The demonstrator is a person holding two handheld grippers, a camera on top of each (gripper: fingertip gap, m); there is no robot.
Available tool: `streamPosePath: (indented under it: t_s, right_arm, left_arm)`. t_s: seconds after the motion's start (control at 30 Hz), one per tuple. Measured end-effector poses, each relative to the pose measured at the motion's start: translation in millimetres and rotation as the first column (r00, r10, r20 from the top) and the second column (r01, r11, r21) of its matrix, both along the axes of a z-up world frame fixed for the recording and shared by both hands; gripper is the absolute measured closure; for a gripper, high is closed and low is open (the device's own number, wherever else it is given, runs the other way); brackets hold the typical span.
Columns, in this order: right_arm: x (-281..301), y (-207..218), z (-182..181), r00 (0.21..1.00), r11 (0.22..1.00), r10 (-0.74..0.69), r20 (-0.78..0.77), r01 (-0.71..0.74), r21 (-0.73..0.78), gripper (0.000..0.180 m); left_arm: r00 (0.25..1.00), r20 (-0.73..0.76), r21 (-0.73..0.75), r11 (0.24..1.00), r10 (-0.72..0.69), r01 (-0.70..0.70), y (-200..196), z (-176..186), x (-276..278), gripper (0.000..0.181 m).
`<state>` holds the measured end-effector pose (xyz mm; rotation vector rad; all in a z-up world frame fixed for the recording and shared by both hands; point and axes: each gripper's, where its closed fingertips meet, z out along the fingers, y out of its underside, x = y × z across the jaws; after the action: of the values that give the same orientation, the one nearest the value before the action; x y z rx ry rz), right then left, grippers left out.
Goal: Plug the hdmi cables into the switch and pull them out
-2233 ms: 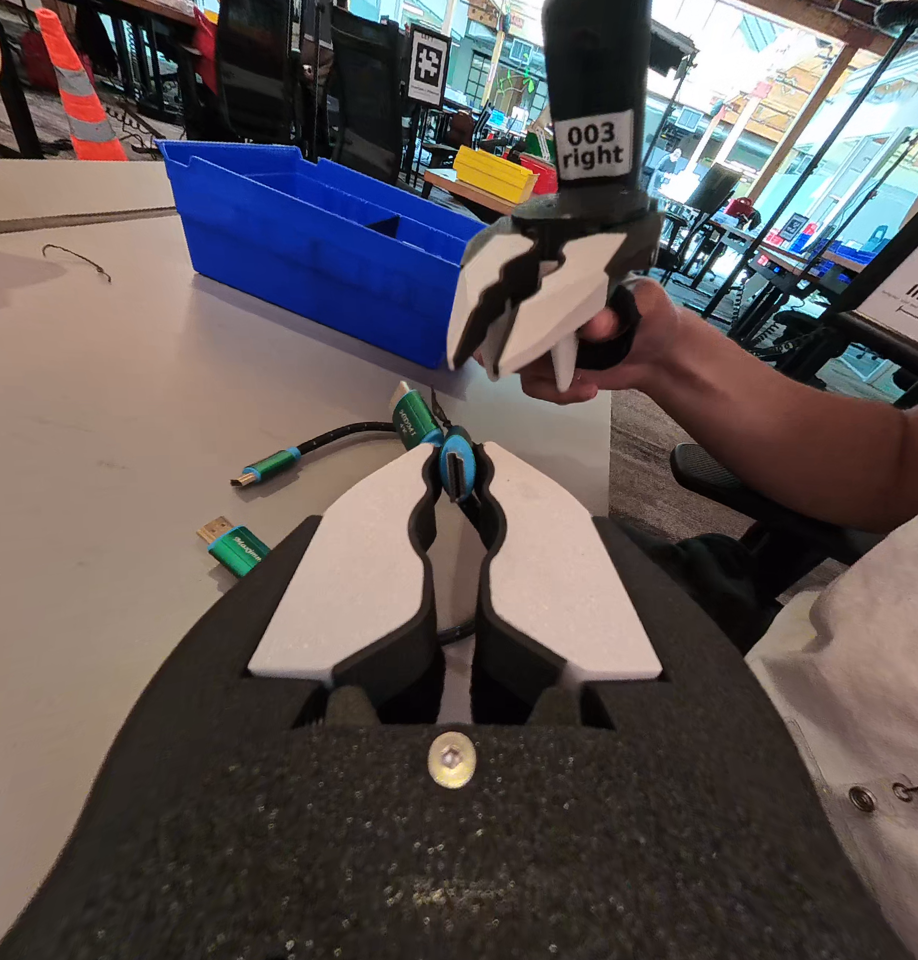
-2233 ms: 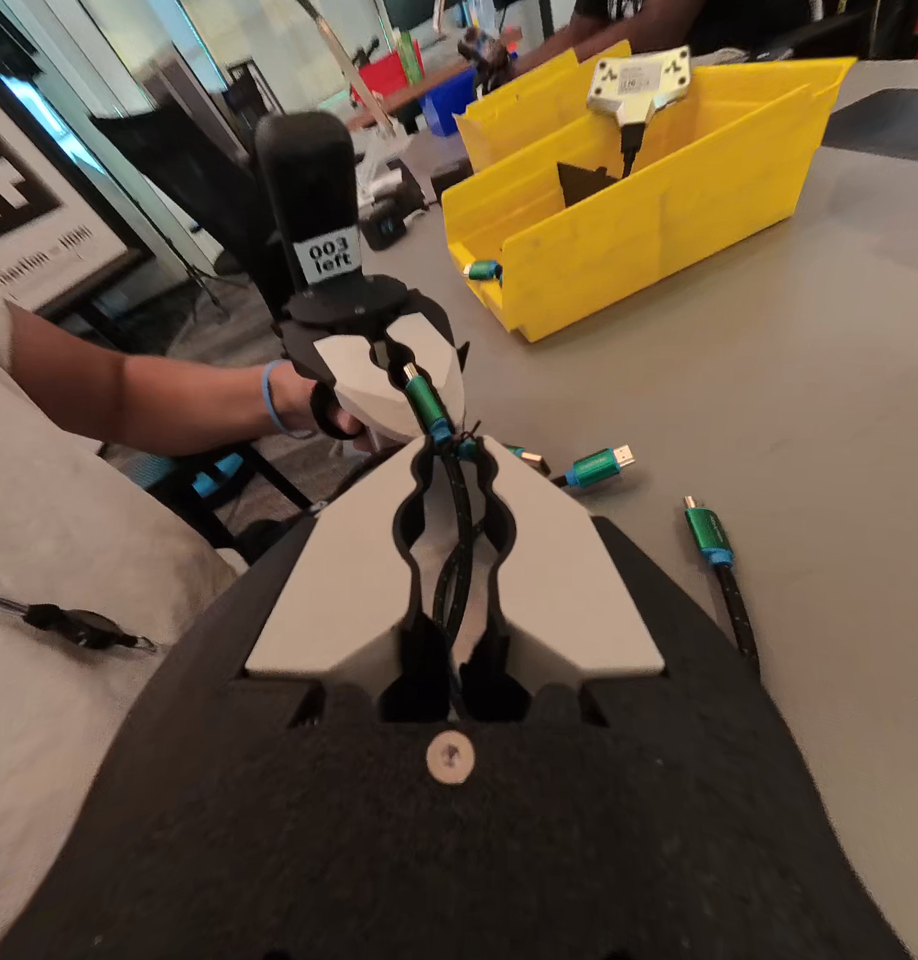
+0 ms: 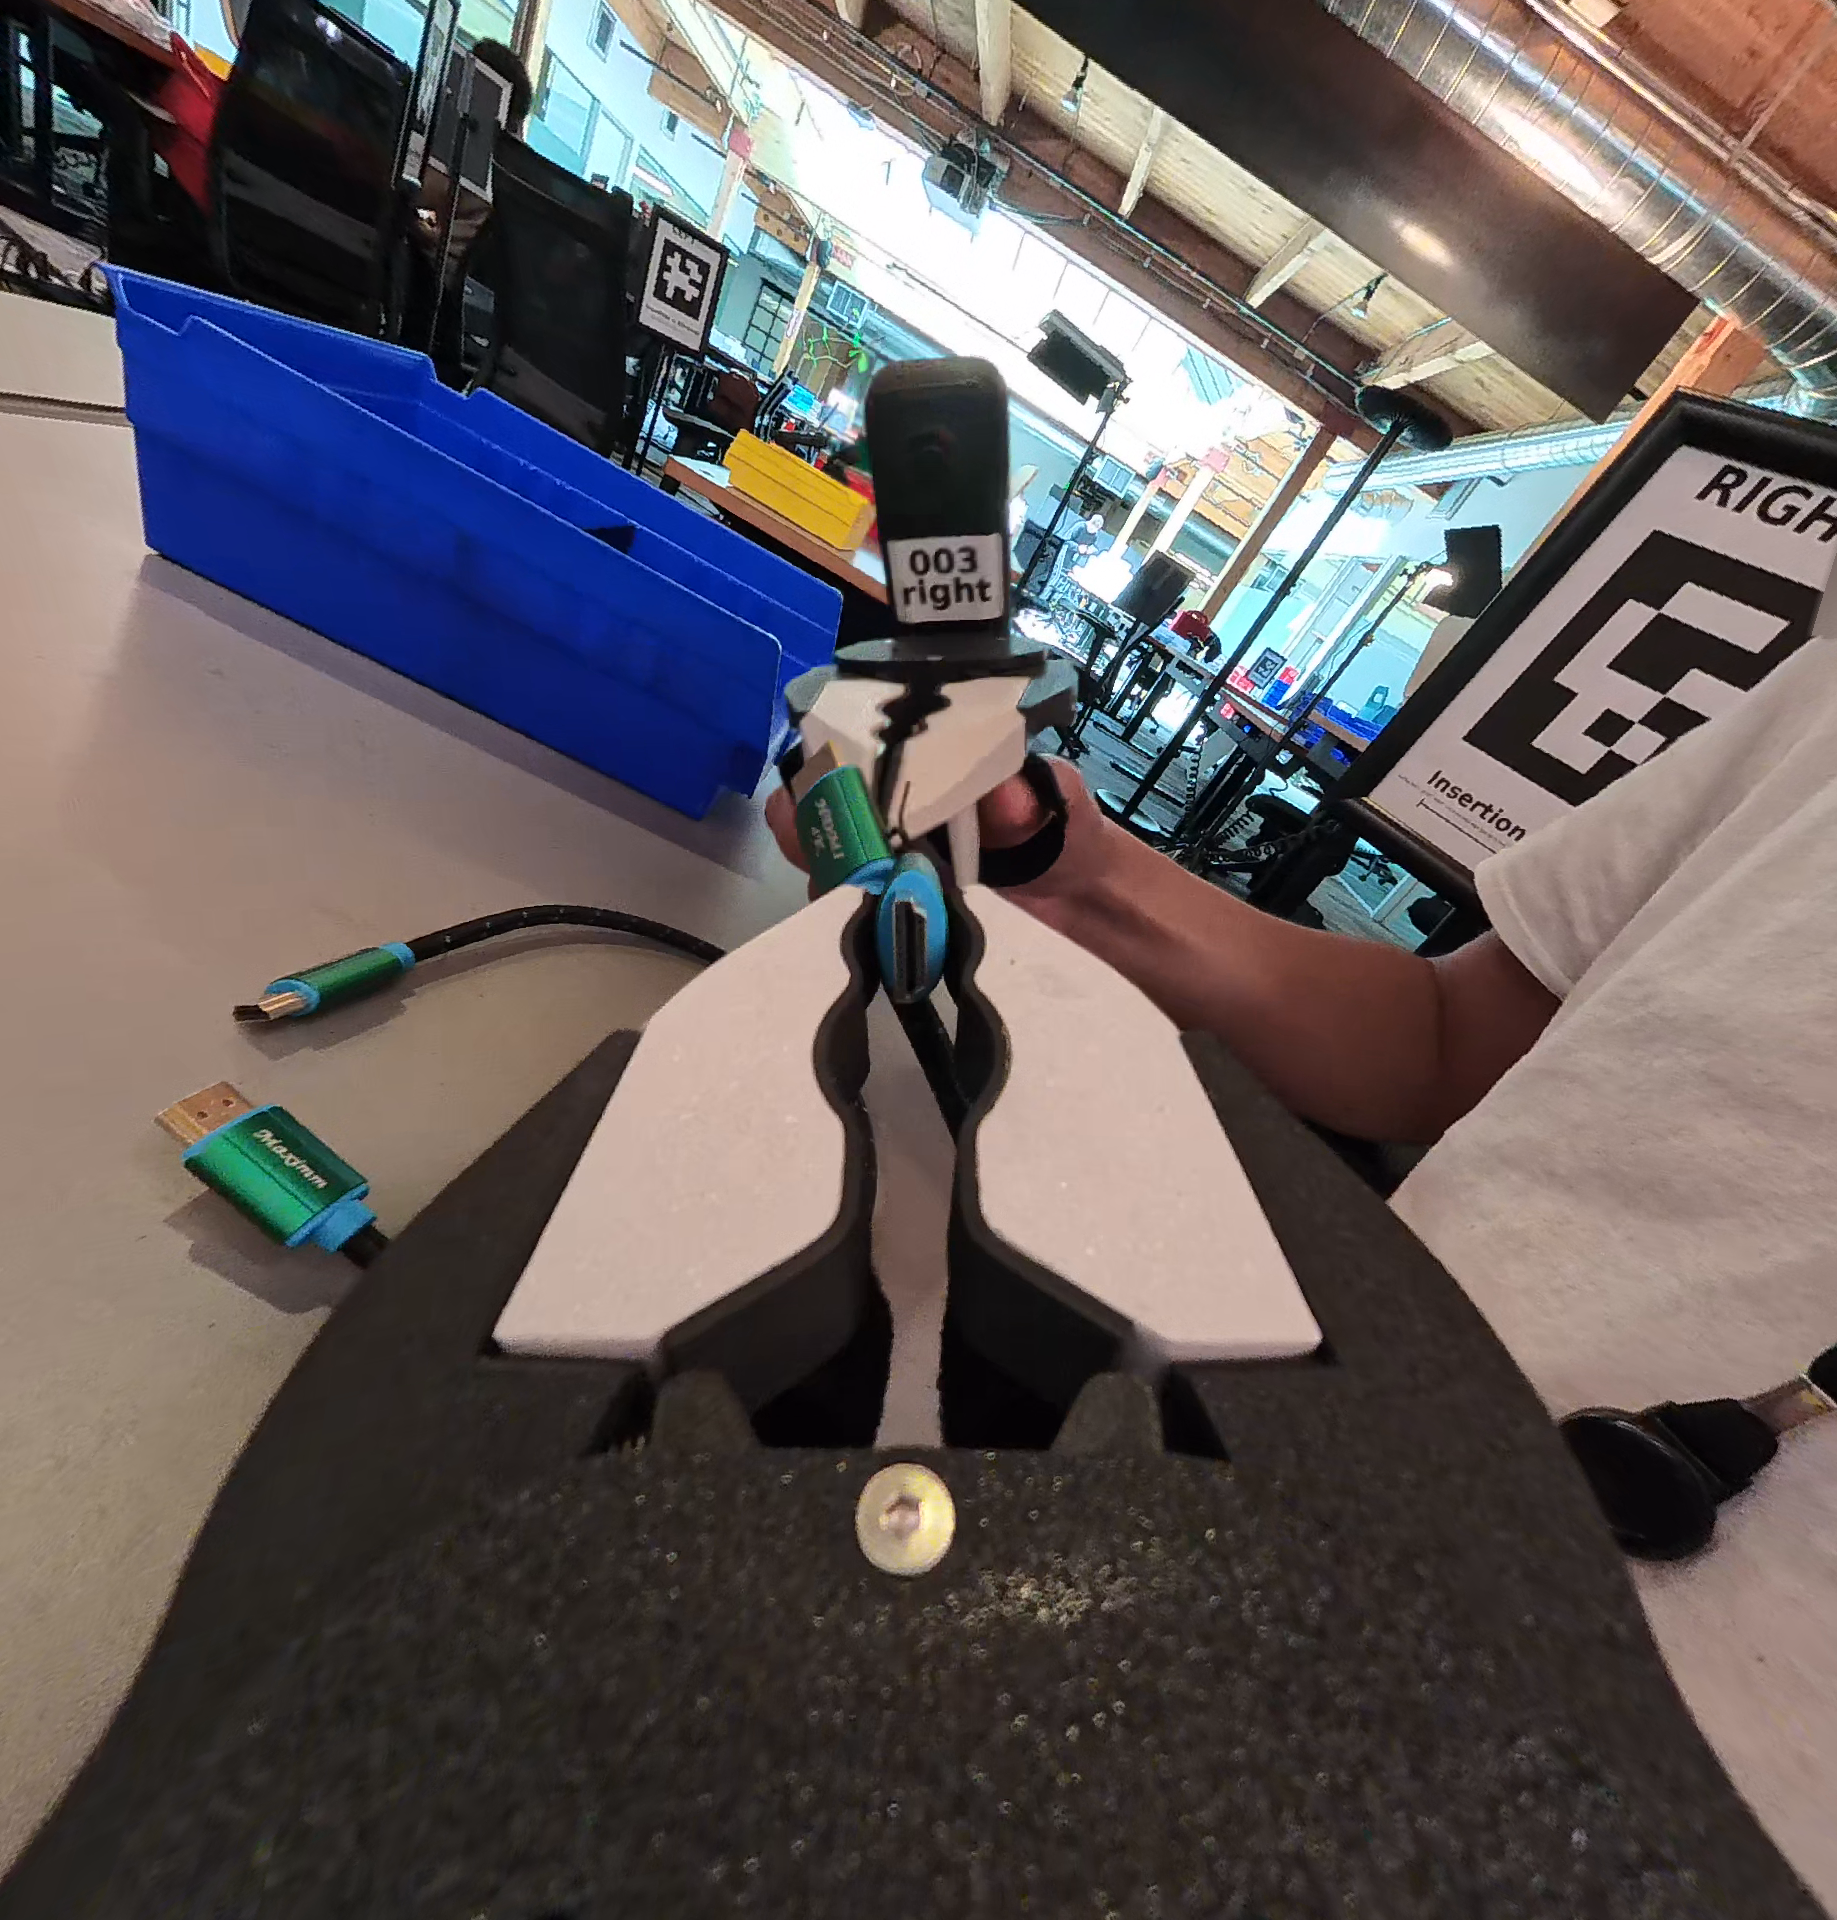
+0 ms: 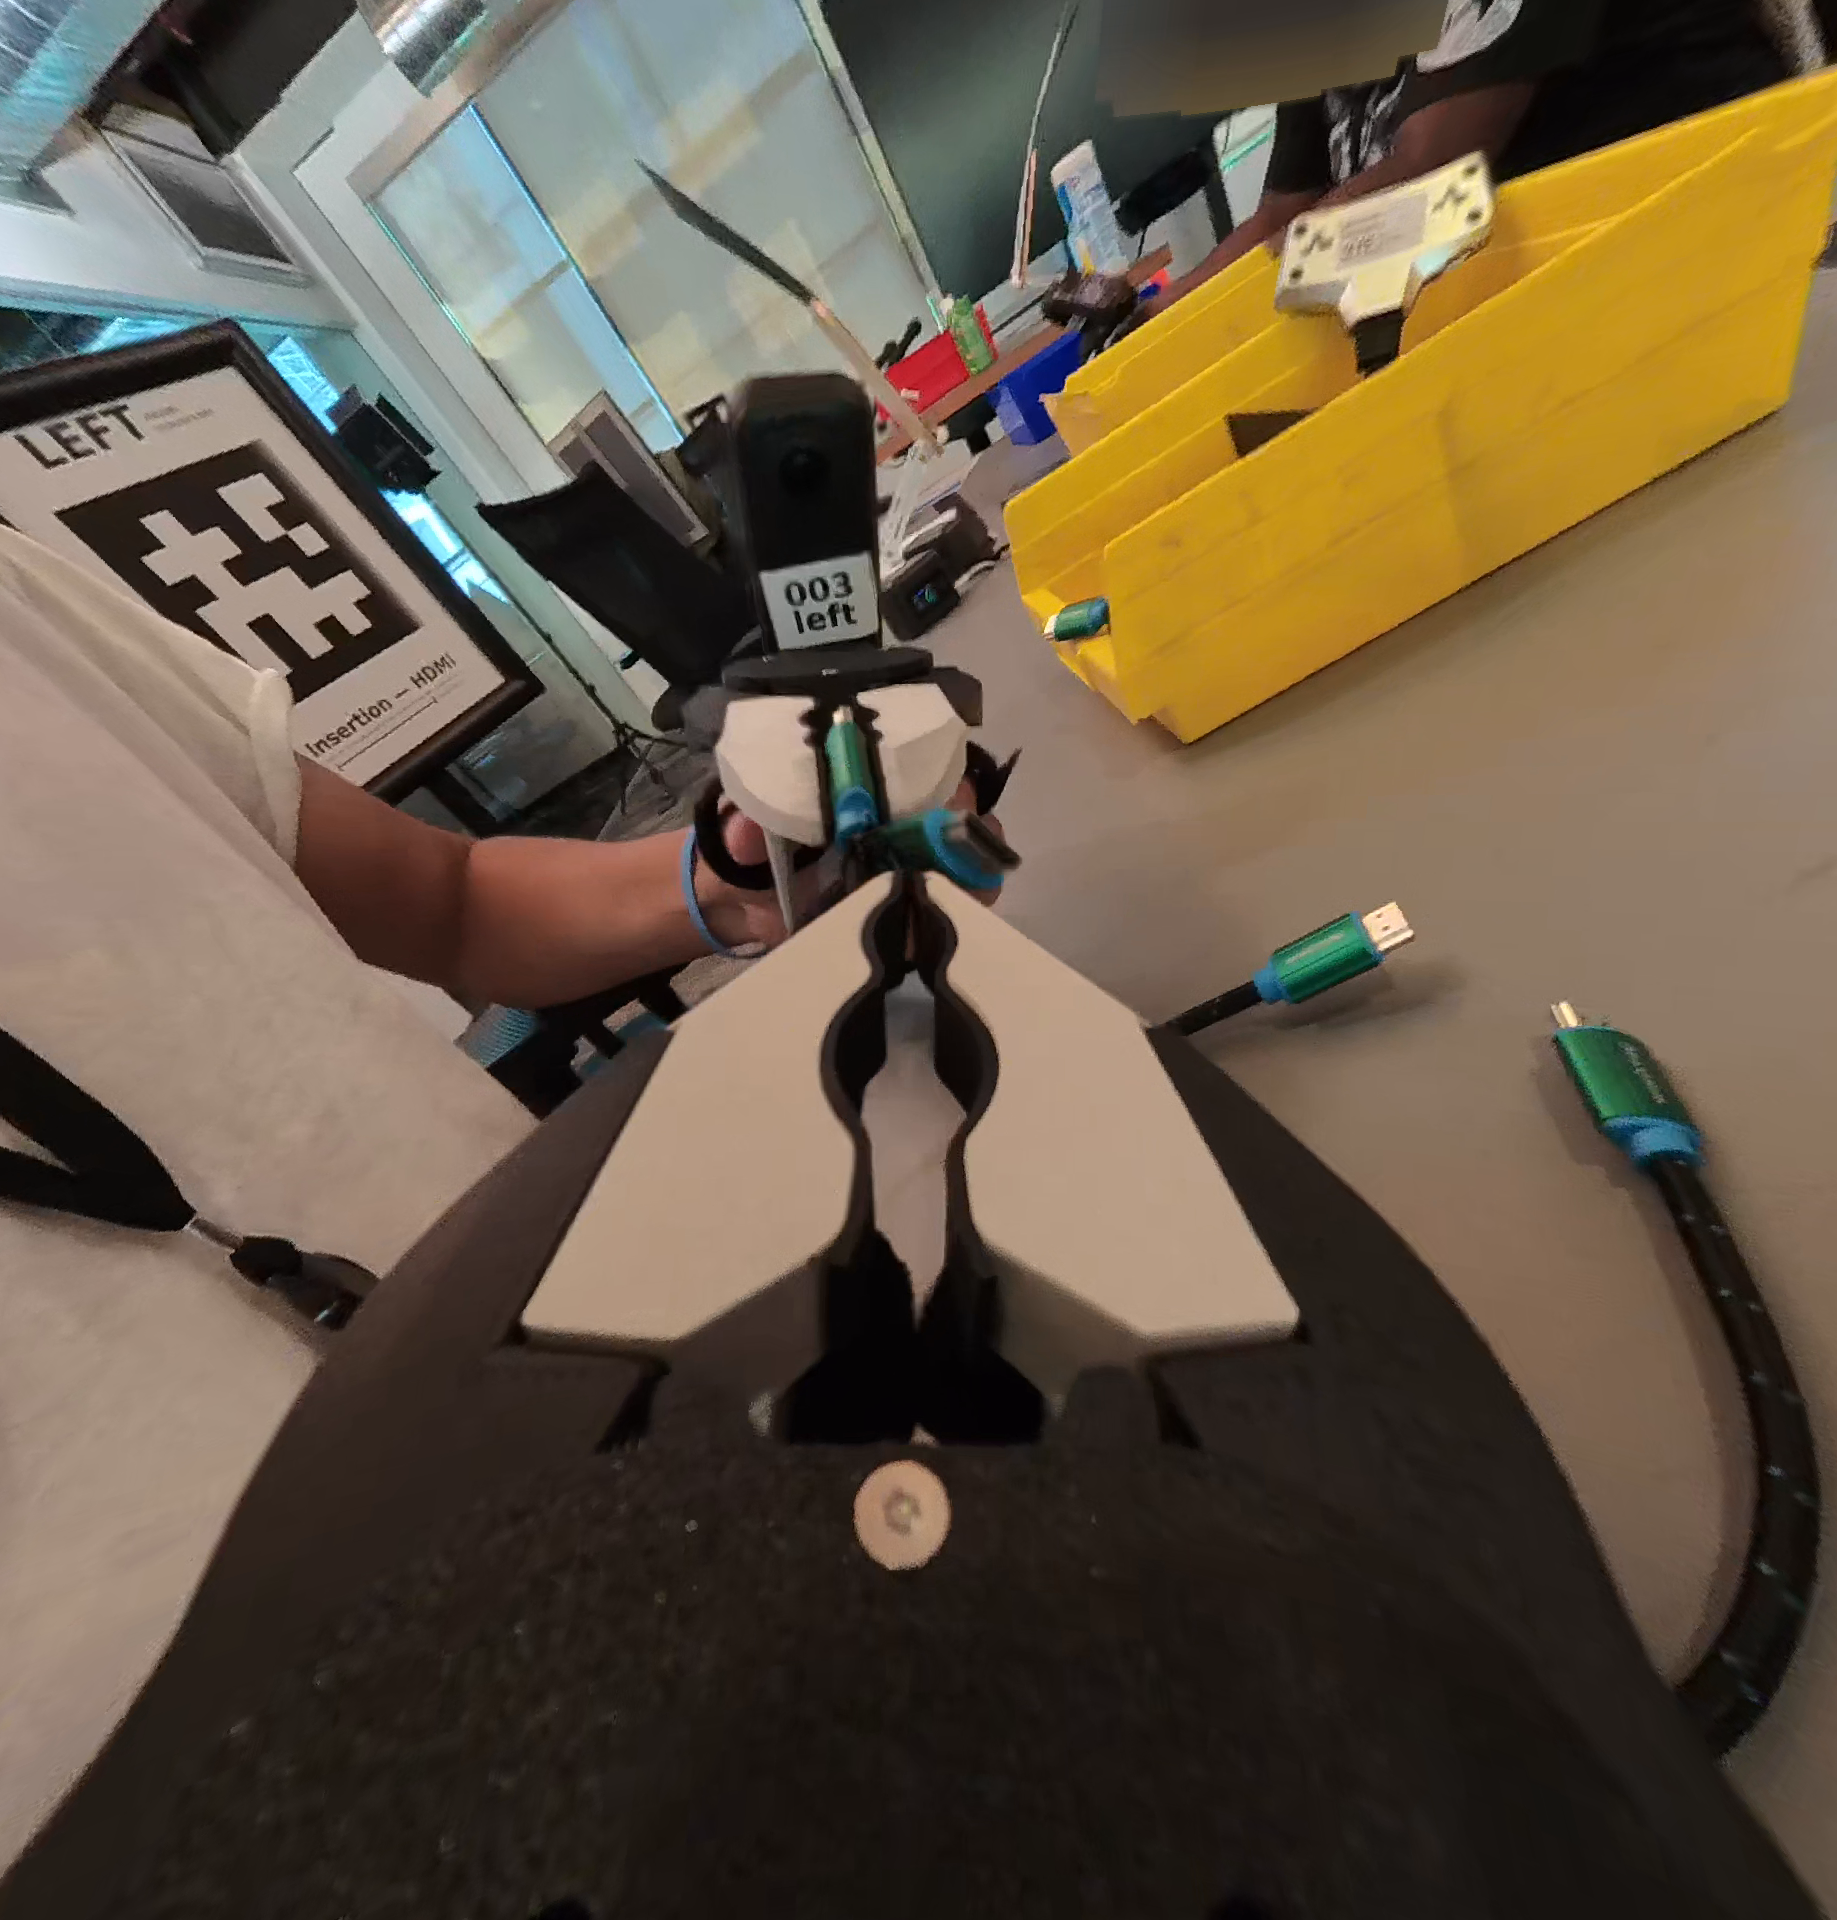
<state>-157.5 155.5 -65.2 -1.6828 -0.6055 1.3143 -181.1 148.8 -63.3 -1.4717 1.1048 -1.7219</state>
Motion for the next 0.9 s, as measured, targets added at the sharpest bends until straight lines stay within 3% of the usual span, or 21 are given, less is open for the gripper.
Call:
streamPosePath:
  t_s: [0.33, 0.47, 0.9]
  right_arm:
    - [4, 2, -3, 0.997, 0.999, -0.045, 0.067, 0.044, 0.017, 0.180]
    - [1, 2, -5, 0.996, 0.999, -0.042, 0.073, 0.041, 0.015, 0.162]
    - [-6, 9, -14, 0.989, 0.997, -0.081, 0.125, 0.081, 0.006, 0.180]
  left_arm:
    - [0.998, -0.065, 0.046, 0.999, 0.028, -0.025, 1, -11, 2, 0.169]
    - [0.997, -0.066, 0.048, 0.998, 0.030, -0.027, 2, -11, 2, 0.169]
    - [0.995, -0.089, 0.047, 0.998, 0.052, -0.048, 6, -15, 3, 0.169]
